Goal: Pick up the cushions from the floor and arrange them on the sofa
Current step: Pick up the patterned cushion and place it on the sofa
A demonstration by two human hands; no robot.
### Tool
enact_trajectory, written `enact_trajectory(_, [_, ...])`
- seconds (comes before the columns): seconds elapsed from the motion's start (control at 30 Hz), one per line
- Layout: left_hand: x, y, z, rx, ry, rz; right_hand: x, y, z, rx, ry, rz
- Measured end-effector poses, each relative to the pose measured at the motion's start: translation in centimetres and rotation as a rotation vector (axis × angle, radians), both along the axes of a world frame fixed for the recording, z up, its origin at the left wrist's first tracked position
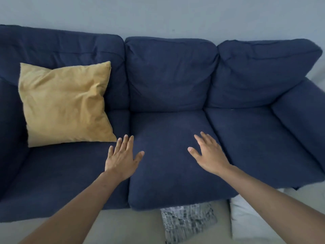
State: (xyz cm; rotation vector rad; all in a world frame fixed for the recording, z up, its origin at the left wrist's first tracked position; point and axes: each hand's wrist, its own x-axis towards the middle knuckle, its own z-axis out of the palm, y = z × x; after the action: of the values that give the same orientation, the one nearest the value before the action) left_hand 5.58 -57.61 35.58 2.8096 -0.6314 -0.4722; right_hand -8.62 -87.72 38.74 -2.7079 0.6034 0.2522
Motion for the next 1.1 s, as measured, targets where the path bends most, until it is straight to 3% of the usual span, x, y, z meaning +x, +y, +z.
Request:
enact_trajectory(0.17, [-9.5,-4.5,-3.7,0.015,0.046,-0.057,-9.2,-3.0,-3.9,-0.098,0.121,0.128])
enact_trajectory(0.33, [-16.5,-6.6,-9.4,0.05,0.067,-0.164,-16.0,-3.0,-10.6,-0.064,0.125,0.114])
enact_trajectory(0.53, [-23.3,-6.2,-16.9,0.036,0.05,-0.285,-22.3,-2.6,-19.4,-0.06,0.159,0.106])
enact_trajectory(0.73, [-26.9,-3.8,-25.3,0.095,0.148,-0.396,-25.4,-2.8,-27.4,-0.038,0.185,0.074])
enact_trajectory(0.97, [-25.7,-4.5,-35.0,0.152,0.301,-0.213,-25.4,-3.7,-36.8,0.046,0.231,-0.019])
enact_trajectory(1.1, [-24.6,-5.8,-39.6,0.063,0.356,-0.084,-24.2,-4.5,-41.2,0.107,0.225,-0.062])
